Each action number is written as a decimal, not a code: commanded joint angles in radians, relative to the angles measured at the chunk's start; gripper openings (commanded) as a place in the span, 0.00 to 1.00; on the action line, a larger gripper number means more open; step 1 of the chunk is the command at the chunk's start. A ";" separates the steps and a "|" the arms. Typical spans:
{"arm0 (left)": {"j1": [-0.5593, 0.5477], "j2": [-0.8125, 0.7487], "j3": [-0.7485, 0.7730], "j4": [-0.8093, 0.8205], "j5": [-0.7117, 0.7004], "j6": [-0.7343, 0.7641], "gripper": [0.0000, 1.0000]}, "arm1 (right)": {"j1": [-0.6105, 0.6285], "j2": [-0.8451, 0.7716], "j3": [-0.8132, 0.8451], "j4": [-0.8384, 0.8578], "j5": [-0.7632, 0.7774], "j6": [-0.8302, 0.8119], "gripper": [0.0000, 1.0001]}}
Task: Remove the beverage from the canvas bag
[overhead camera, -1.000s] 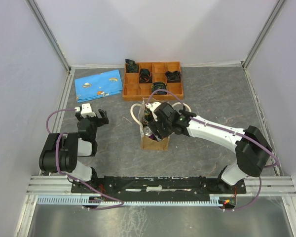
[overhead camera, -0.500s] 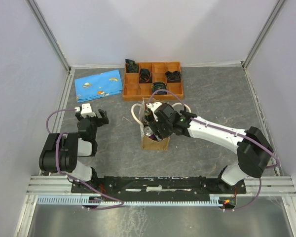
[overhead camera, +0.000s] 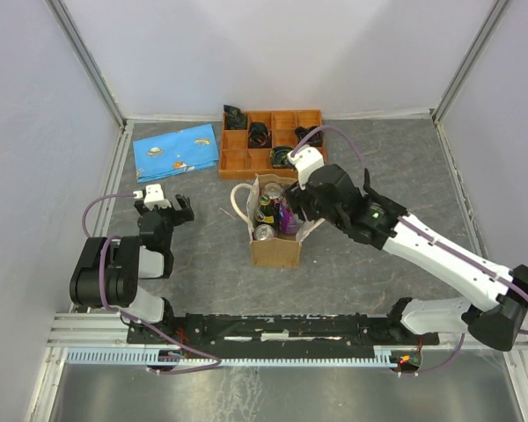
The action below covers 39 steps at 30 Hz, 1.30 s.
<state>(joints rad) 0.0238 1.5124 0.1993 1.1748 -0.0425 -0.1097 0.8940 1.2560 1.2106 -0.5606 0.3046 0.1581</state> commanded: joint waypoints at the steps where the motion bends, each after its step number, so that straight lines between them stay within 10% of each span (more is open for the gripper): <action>1: -0.005 0.005 0.022 0.028 0.001 0.061 0.99 | -0.003 -0.080 0.111 0.109 0.171 -0.069 0.00; 12: -0.004 0.006 0.022 0.029 0.001 0.061 0.99 | -0.106 -0.049 0.243 0.248 0.445 -0.241 0.00; 26: -0.004 0.005 0.022 0.028 -0.001 0.061 0.99 | -0.593 0.085 0.166 0.139 0.203 0.042 0.00; 39: -0.005 0.006 0.021 0.028 -0.002 0.061 0.99 | -0.727 0.210 -0.012 0.268 -0.010 0.149 0.00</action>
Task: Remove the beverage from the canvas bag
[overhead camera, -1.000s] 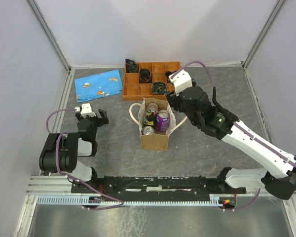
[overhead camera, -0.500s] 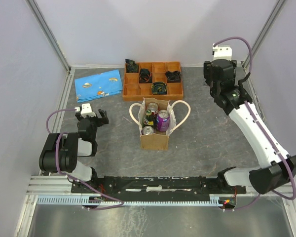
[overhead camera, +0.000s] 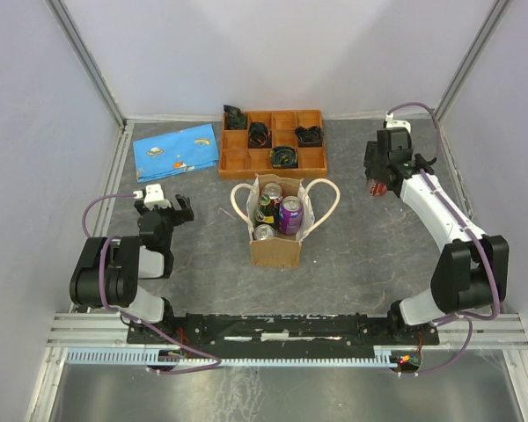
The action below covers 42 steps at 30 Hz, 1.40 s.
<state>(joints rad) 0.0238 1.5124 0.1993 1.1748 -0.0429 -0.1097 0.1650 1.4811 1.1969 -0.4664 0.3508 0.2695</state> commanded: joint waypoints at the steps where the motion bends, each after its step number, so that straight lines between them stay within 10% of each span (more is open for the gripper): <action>1: -0.004 0.006 0.022 0.029 -0.001 0.061 0.99 | 0.001 -0.009 -0.006 0.181 -0.063 0.040 0.00; 25: -0.004 0.005 0.022 0.029 0.000 0.061 0.99 | -0.021 0.182 0.008 0.084 -0.049 0.148 0.16; 27: -0.005 0.006 0.022 0.028 -0.001 0.061 0.99 | -0.022 0.189 0.009 0.076 -0.055 0.158 0.23; 34: -0.005 0.006 0.021 0.029 -0.002 0.061 0.99 | -0.022 0.192 0.015 0.057 -0.051 0.175 0.98; 42: -0.005 0.005 0.022 0.028 -0.002 0.061 0.99 | -0.013 0.102 0.013 0.057 0.008 0.169 0.99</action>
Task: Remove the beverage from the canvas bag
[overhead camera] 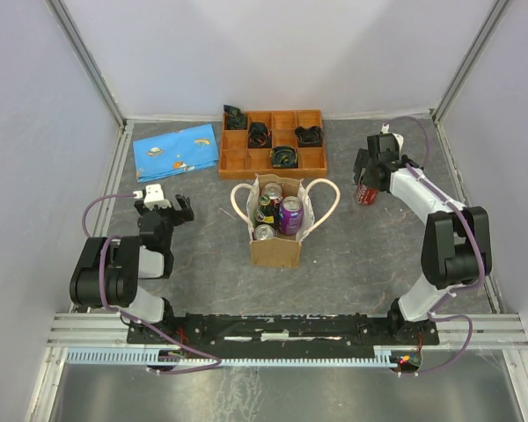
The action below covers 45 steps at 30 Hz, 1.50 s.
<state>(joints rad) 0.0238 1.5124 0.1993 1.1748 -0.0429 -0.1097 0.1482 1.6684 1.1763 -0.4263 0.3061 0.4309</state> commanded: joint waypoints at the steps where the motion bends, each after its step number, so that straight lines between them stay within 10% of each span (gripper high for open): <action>1: -0.005 0.005 0.022 0.028 -0.002 0.061 0.99 | 0.009 -0.119 0.032 0.026 0.062 0.001 0.99; 14: -0.005 0.006 0.022 0.029 -0.002 0.062 0.99 | 0.236 -0.489 0.138 -0.006 -0.005 -0.101 0.98; 33: -0.005 0.006 0.021 0.029 -0.002 0.063 0.99 | 0.687 -0.339 0.167 -0.137 -0.146 -0.163 0.90; 45: -0.005 0.006 0.022 0.029 -0.002 0.063 0.99 | 0.751 -0.222 0.079 -0.097 -0.205 -0.096 0.92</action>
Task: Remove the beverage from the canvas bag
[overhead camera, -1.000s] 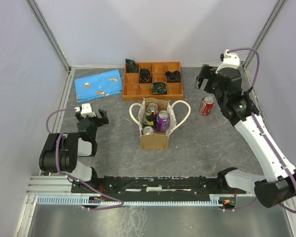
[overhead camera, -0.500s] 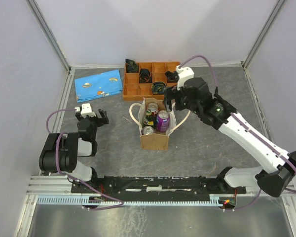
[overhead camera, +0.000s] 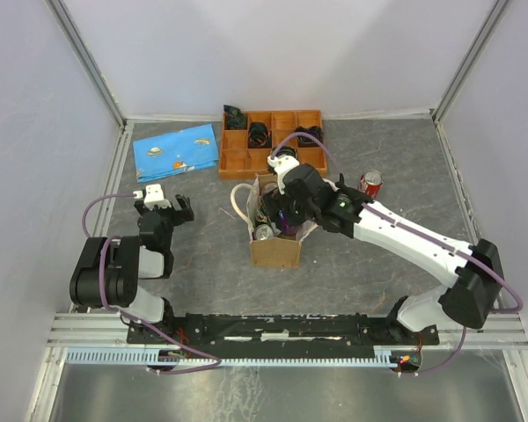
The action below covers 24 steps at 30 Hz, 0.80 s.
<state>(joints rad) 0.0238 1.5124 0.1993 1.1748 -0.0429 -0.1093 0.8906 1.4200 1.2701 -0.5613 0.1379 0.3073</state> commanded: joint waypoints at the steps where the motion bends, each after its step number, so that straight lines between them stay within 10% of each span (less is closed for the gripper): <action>1: -0.005 0.006 0.021 0.029 -0.002 0.063 0.99 | 0.011 0.034 -0.021 0.043 -0.046 0.031 0.92; 24: -0.005 0.005 0.022 0.028 -0.002 0.062 0.99 | 0.095 0.210 -0.060 0.100 -0.128 0.036 0.99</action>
<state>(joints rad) 0.0238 1.5124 0.1993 1.1748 -0.0429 -0.1093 0.9520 1.5959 1.2247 -0.4820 0.0010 0.3439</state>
